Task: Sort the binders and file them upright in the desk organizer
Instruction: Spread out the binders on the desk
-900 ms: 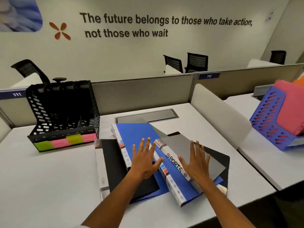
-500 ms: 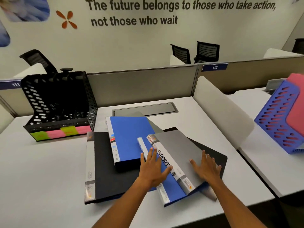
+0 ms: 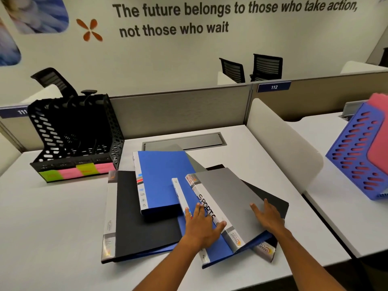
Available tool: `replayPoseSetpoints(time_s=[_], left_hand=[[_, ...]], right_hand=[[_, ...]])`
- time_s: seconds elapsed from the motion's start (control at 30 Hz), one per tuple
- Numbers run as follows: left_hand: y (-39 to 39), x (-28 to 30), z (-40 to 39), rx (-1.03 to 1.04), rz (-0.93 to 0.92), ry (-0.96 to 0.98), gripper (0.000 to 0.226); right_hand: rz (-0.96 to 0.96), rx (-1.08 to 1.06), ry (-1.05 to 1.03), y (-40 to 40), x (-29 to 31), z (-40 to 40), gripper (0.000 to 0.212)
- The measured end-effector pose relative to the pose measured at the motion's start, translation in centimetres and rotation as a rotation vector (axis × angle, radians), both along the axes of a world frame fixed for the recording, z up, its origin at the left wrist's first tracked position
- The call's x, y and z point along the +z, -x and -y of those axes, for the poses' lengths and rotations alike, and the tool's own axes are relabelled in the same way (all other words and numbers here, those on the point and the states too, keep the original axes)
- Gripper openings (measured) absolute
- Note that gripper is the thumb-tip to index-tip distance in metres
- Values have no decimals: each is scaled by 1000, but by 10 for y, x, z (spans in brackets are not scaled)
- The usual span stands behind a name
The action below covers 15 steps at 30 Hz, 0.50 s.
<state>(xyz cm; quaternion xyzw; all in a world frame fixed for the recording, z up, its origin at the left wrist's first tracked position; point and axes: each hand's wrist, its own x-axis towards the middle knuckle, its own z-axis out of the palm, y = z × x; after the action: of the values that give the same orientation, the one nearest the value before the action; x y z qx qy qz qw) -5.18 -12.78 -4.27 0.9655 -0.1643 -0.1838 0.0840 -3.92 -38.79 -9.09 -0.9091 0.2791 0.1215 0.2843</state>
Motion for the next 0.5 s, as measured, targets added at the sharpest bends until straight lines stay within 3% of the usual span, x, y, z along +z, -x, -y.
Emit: replayPoseSetpoints(time_s=[0.5], left_hand=[[-3,7,-3,210,8,164,78]], right_hand=[[10,-27,87,5,5,-18,84]])
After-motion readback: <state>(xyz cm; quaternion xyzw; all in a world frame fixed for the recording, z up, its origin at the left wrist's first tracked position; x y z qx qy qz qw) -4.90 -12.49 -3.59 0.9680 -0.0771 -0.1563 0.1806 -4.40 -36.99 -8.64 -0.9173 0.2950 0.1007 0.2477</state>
